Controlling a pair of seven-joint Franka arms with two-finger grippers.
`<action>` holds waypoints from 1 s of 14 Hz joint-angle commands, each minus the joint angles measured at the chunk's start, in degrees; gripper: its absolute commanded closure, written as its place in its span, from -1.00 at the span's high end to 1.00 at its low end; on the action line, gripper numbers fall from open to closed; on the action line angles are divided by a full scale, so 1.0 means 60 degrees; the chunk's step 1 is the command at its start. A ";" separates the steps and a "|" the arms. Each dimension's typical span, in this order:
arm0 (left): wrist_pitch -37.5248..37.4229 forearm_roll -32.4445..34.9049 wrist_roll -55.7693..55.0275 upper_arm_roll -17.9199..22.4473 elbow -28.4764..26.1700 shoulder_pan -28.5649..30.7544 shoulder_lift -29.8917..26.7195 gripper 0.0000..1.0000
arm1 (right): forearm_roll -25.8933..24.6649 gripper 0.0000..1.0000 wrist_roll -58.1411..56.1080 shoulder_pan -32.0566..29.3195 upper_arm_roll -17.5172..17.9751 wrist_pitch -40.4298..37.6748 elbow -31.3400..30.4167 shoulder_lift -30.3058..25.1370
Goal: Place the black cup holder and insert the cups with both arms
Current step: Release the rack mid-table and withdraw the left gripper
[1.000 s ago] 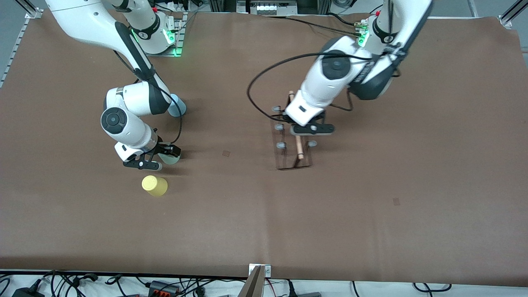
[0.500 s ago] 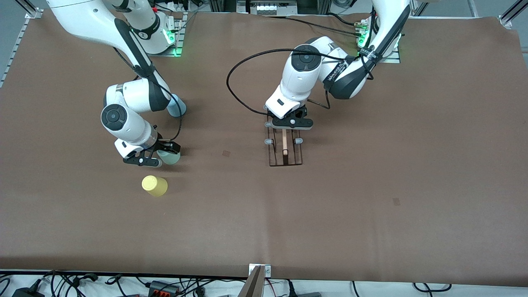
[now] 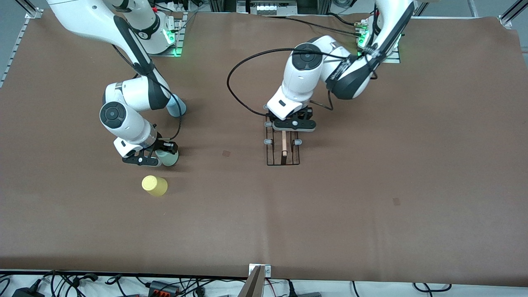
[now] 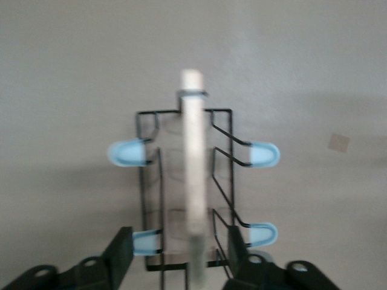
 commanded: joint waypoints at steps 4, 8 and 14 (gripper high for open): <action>-0.4481 0.0259 0.1839 0.0079 0.2285 0.0902 -0.0539 1.00 | -0.0057 -0.84 -0.0033 0.0264 0.0072 -0.1425 0.1083 -0.0456; -0.5843 0.0215 0.4371 0.0035 0.3146 0.2467 -0.0831 1.00 | -0.0013 -0.85 0.0084 0.0748 0.0072 -0.3136 0.2369 -0.0661; -0.6302 -0.0326 0.8092 0.1127 0.3020 0.4041 -0.2001 1.00 | 0.0119 -0.86 0.3080 0.2458 0.0057 -0.4035 0.4085 -0.0107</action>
